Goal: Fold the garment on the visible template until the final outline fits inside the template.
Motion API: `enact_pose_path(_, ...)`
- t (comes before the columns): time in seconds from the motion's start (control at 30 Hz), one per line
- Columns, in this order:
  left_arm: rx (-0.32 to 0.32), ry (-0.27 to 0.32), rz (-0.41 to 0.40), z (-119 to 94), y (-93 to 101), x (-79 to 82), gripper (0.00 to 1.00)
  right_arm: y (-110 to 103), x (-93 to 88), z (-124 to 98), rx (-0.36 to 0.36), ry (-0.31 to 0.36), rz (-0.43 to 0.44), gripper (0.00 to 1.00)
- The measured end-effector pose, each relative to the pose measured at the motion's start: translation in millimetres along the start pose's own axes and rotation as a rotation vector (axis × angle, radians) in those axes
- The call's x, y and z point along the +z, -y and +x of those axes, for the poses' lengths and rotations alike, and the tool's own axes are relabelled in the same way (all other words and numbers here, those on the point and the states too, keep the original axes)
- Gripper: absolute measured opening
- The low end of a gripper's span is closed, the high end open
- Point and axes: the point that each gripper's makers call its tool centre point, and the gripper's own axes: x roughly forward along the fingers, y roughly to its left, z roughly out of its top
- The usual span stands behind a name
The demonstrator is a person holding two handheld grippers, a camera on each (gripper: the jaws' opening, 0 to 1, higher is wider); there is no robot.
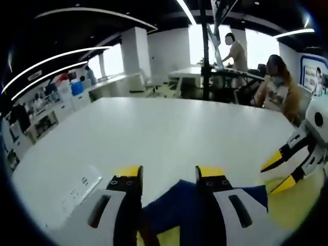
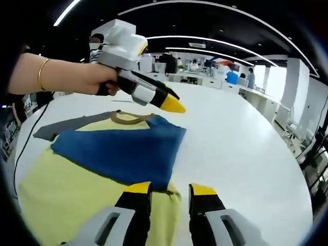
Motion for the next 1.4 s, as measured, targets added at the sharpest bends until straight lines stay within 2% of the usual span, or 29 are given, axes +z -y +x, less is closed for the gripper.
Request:
enact_pose_path(0.07,-0.005,0.014,-0.011,-7,1.3,5.4,0.56,-2,3.3,-2,0.025,0.001,0.001,0.38)
enact_pose_path(0.17,-0.017,0.032,-0.029,-21,6.4,10.4,0.64,-6,7.0,-5,0.057,-0.003,-0.005,0.49)
enact_pose_path(0.23,-0.016,0.037,-0.033,-32,8.2,11.9,0.70,-10,10.6,-8,0.081,0.003,-0.008,0.53)
enact_pose_path(0.4,-0.007,0.063,-0.067,-61,8.3,16.4,0.92,-22,20.0,-17,0.130,0.019,-0.038,0.68)
enact_pose_path(0.47,0.003,0.054,-0.064,-75,6.8,15.6,0.98,-28,22.8,-20,0.155,0.015,-0.043,0.73)
enact_pose_path(0.6,0.029,0.041,-0.050,-100,0.7,14.8,0.99,-40,29.0,-25,0.210,0.021,-0.031,0.79)
enact_pose_path(0.9,0.078,0.044,-0.071,-145,-2.7,10.9,0.99,-55,32.9,-40,0.263,0.006,-0.062,0.84)
enact_pose_path(1.13,0.110,0.035,-0.088,-174,-3.1,-3.4,0.99,-64,34.1,-50,0.298,-0.001,-0.079,0.86)
enact_pose_path(1.4,0.171,0.041,-0.146,-210,-10.6,-21.3,0.99,-74,30.9,-64,0.340,-0.005,-0.119,0.89)
